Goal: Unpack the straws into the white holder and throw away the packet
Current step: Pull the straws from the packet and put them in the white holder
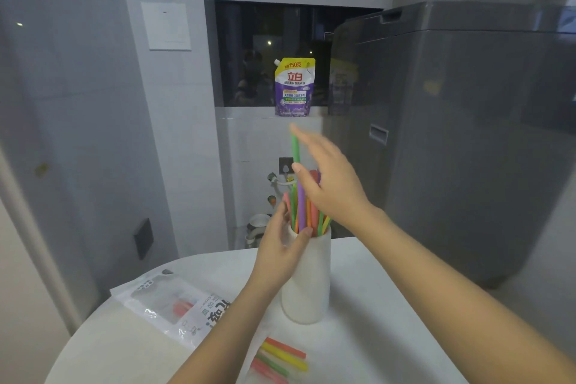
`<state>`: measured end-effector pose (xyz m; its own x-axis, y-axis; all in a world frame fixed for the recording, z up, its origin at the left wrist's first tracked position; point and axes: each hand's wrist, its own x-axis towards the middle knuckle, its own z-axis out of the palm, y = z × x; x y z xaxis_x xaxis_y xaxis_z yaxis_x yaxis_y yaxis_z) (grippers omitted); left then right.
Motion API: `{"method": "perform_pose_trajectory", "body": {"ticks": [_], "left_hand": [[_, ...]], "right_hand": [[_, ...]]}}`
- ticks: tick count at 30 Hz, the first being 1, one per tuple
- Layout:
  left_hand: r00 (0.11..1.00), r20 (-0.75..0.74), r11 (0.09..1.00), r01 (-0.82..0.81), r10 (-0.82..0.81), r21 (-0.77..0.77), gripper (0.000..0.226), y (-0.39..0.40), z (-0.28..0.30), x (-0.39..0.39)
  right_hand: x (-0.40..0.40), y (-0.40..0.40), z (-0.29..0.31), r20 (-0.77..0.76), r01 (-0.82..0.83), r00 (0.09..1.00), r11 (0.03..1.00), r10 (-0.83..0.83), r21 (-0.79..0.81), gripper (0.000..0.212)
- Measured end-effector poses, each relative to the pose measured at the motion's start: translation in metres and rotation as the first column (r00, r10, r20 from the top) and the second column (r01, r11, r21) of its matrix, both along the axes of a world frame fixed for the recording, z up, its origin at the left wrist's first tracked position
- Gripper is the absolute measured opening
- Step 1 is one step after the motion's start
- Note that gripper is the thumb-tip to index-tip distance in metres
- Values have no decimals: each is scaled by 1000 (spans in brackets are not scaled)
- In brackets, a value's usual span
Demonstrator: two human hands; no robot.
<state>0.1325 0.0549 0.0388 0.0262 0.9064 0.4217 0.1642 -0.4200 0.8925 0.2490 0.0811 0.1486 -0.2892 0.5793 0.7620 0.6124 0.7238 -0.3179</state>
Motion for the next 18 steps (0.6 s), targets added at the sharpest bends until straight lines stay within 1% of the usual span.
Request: {"method": "perform_pose_trajectory", "body": {"ticks": [1,2,4,5,8,9,11,13,15,17,18], "left_hand": [[1000,-11,1000,-12,12,28,57,-1,3,2],[999,-25,998,-28,29,54,56,-2,6,3],[998,-18,995,-53,54,80,59,-3,8,7],[998,-6,995,-58,59,82,62,-3,9,8],[997,-8,992,-74,75,99,61,-2,16,11],[997,-6,990,-81,82,113,60,-1,18,12],[995,-17,987,-100,103,128,59,1,23,13],[993,-31,987,-107,112,122,55,4,24,14],[992,-46,987,-114,120,113,53,5,22,13],[991,-45,988,-120,125,100,55,4,20,12],[992,-41,988,-118,122,98,54,3,20,12]], "right_hand": [[2,-1,-5,96,31,995,999,-28,-22,41],[3,-2,-11,178,58,983,997,-48,-49,36],[6,-3,-25,267,74,962,995,-53,-70,35],[8,-3,-29,265,68,963,996,-51,-58,36],[10,-1,-22,163,76,984,997,-73,-10,45],[9,1,-16,154,85,984,996,-87,18,49],[4,6,-2,193,86,977,995,-94,49,53],[-4,15,11,237,55,970,998,-50,-13,54],[-8,22,19,246,11,969,993,18,-120,52],[-4,21,19,213,-6,976,984,44,-179,43],[-1,17,14,216,11,976,985,27,-171,38]]}}
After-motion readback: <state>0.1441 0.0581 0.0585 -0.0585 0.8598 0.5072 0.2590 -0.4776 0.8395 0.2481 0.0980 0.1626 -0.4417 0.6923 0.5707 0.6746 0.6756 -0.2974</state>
